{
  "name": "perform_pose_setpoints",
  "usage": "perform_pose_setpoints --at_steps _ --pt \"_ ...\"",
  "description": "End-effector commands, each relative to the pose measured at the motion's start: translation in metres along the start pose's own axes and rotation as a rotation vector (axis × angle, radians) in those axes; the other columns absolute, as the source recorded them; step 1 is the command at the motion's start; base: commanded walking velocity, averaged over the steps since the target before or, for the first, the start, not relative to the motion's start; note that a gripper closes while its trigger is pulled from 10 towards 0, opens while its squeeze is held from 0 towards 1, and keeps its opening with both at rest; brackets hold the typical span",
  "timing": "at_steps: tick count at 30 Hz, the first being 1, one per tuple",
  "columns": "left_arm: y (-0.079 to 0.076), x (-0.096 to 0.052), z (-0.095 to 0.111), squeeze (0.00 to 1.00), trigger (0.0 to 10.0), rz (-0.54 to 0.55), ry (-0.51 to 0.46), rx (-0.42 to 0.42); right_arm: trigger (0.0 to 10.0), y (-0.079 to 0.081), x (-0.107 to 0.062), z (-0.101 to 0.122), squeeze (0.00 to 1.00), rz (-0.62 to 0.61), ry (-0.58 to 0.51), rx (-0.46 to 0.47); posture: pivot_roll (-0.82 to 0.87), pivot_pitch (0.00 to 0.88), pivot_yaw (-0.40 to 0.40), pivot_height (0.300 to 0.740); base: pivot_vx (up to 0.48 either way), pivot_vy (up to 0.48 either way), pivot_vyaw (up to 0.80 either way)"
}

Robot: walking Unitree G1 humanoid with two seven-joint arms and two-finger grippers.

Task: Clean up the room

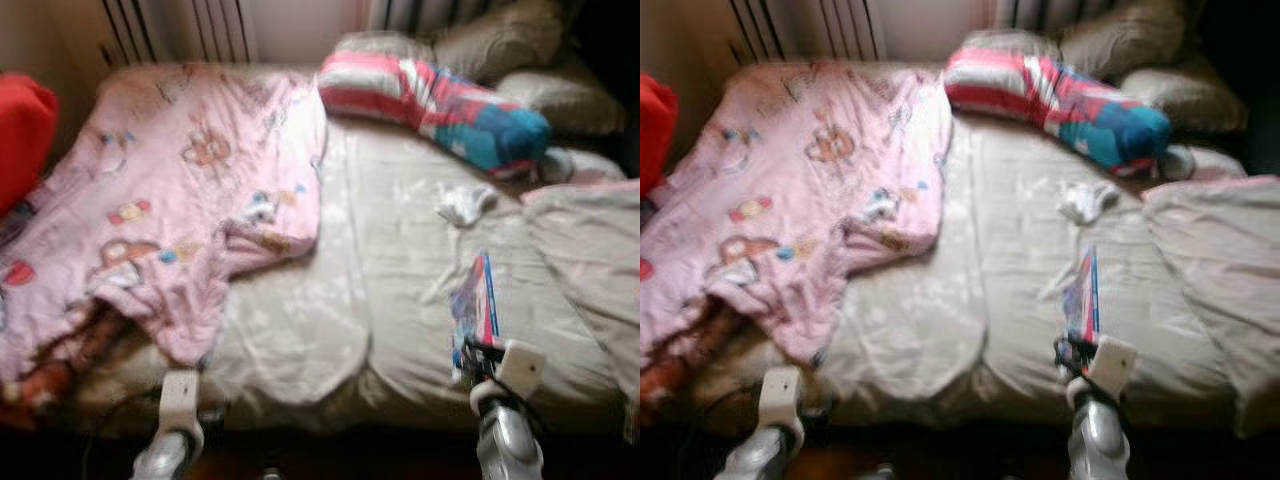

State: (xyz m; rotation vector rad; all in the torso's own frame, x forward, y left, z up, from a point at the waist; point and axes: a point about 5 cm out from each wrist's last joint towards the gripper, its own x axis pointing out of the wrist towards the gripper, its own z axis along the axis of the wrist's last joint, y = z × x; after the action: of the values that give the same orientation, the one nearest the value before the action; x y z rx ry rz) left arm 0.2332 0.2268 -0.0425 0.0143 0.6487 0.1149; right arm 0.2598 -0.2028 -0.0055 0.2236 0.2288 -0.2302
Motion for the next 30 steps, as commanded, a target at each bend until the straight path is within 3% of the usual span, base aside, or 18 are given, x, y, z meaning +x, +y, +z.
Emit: perform_pose_setpoints --at_steps 1,7,30 --pt "0.001 -0.0012 -0.0042 0.0 10.0 0.002 0.017 0.009 10.0 0.0026 0.0016 0.0062 0.0 0.021 -0.037 -0.012 0.11 0.218 0.007 0.74 0.0 -0.48 0.0" --pt "0.001 -0.0018 -0.0059 0.0 10.0 0.0 0.022 0.015 10.0 0.0023 0.0001 0.0052 0.0 0.02 -0.036 -0.015 0.1 0.214 0.004 0.74 0.0 -0.426 0.0" --pt "-0.0074 -0.0017 -0.0082 0.0 10.0 -0.021 0.023 -0.01 10.0 -0.0009 0.003 0.0081 0.0 0.021 -0.029 -0.023 0.1 0.176 -0.012 0.74 0.0 0.0 0.0"
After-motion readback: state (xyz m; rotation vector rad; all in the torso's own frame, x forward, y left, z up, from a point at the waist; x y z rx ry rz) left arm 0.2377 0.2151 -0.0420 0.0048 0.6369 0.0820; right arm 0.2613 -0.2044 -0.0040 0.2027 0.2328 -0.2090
